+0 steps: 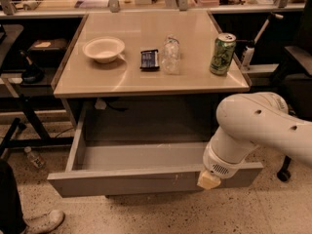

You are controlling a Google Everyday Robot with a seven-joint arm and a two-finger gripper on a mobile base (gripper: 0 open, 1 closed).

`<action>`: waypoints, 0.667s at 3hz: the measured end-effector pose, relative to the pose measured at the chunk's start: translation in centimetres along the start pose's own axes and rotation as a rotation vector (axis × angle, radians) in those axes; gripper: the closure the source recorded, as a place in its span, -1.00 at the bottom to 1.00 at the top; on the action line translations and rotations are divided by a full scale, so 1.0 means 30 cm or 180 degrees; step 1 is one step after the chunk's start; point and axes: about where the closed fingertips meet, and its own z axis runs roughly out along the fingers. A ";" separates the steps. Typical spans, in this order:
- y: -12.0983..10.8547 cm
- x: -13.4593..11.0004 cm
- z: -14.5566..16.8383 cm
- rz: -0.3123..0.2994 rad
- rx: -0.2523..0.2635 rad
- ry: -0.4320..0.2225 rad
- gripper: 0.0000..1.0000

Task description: Close top drawer

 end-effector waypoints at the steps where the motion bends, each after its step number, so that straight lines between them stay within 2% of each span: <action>1: 0.000 0.000 0.000 0.0000 0.0000 0.0000 0.15; 2: 0.000 0.000 0.000 0.0000 0.0000 0.0000 -0.32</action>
Offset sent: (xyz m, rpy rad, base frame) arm 0.0000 0.0000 0.0000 0.0000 0.0000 0.0000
